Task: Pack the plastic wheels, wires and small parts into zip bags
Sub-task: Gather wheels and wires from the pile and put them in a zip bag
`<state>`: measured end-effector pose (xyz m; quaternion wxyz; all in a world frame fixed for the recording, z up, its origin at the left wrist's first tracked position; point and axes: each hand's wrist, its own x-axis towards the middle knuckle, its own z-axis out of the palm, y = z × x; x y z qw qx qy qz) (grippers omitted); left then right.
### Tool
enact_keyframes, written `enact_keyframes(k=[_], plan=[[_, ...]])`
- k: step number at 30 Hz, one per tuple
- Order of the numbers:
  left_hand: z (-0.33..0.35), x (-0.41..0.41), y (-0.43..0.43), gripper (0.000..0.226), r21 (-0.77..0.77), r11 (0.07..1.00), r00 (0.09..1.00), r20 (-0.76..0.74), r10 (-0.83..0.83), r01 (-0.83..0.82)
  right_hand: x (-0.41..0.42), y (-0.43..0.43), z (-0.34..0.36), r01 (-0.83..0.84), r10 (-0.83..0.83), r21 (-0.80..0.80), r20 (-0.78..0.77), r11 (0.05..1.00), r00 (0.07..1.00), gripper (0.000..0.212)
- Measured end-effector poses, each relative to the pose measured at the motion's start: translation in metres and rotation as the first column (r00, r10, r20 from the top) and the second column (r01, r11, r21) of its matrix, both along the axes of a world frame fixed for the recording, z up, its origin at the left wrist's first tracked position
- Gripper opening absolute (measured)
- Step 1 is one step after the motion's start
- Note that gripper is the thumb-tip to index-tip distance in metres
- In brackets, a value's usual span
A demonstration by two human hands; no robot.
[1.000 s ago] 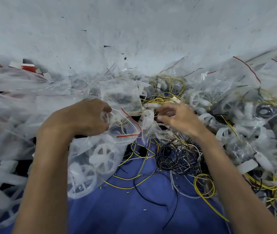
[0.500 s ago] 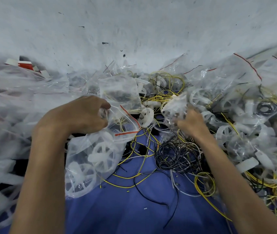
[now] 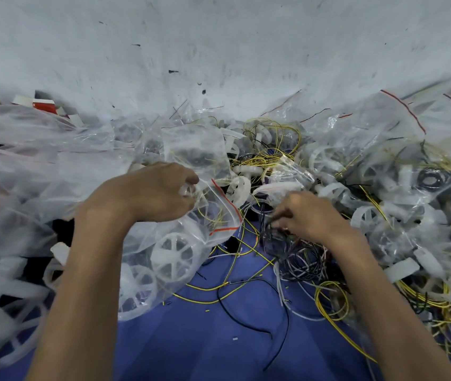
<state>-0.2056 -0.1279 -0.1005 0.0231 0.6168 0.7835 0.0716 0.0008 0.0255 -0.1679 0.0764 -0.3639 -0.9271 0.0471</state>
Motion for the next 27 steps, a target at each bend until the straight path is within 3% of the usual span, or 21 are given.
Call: enact_keyframes(k=[5, 8, 16, 22, 24, 27], plan=[[-0.004, 0.013, 0.007, 0.041, -0.039, 0.997, 0.997, 0.045, -0.058, 0.060, 0.013, 0.003, 0.025, 0.012, 0.039, 0.146, -0.338, 0.989, 0.940, 0.026], [-0.005, 0.019, 0.010, 0.044, -0.034, 0.994, 0.993, 0.066, -0.097, 0.100, 0.014, -0.007, 0.039, 0.032, 0.124, 0.276, -0.530, 0.961, 0.839, 0.018], [-0.007, 0.041, 0.020, 0.046, 0.227, 0.959, 0.972, 0.126, -0.201, 0.168, 0.013, -0.028, 0.061, 0.033, 0.083, 0.140, -0.741, 0.990, 0.666, 0.019], [-0.009, 0.069, 0.032, 0.027, 0.445, 0.891, 0.864, 0.409, -0.293, 0.091, 0.008, -0.038, 0.066, -0.124, -0.009, -0.079, -0.874, 0.989, 0.485, 0.018], [-0.010, 0.071, 0.034, 0.018, 0.475, 0.879, 0.819, 0.485, -0.307, 0.048, 0.006, -0.036, 0.064, -0.140, -0.054, -0.132, -0.887, 0.981, 0.458, 0.014], [-0.013, 0.069, 0.037, 0.015, 0.425, 0.904, 0.831, 0.485, -0.273, 0.050, 0.008, -0.032, 0.063, -0.143, -0.106, -0.188, -0.888, 0.972, 0.448, 0.014]])
